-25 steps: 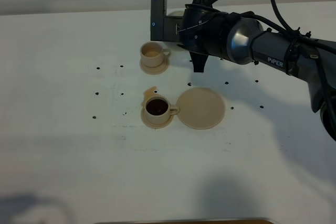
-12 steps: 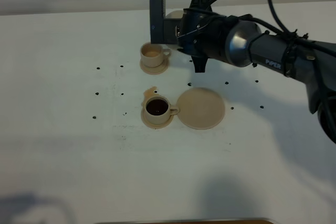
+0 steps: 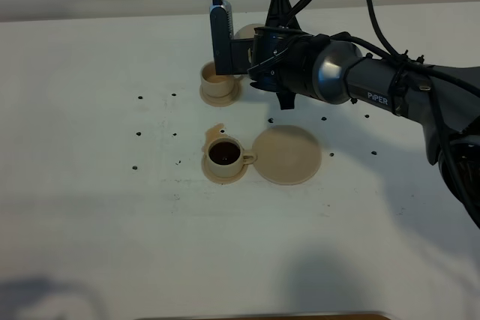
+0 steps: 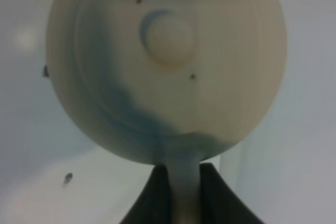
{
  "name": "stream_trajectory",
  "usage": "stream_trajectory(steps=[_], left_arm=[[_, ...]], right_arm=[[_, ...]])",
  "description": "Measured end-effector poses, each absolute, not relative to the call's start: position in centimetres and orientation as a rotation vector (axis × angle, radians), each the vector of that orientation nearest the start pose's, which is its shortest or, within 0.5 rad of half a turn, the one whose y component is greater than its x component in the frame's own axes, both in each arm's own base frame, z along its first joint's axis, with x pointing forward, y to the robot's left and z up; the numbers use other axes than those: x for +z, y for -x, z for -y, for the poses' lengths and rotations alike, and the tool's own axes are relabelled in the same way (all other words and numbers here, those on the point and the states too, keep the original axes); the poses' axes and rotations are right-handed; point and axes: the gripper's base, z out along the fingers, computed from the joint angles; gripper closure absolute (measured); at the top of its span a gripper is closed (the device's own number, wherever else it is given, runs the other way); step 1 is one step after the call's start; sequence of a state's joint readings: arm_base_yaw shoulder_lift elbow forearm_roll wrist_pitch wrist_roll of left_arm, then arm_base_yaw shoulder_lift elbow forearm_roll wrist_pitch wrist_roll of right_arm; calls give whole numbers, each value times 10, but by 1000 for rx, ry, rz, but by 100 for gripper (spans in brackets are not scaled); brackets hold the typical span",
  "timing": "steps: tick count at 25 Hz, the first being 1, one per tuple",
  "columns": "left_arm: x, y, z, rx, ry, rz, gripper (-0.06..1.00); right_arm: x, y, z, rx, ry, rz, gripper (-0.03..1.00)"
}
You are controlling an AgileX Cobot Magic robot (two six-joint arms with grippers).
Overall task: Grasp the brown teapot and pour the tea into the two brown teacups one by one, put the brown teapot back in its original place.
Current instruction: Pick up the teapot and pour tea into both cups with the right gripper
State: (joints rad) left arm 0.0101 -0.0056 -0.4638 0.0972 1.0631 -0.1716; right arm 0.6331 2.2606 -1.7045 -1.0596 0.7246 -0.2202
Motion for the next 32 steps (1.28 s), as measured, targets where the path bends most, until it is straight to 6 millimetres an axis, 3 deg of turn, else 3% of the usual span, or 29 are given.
stream_trajectory(steps=[32], left_arm=[[267, 2, -8, 19, 190, -2065, 83]], right_arm=[[173, -421, -263, -1182, 1816, -1558, 89]])
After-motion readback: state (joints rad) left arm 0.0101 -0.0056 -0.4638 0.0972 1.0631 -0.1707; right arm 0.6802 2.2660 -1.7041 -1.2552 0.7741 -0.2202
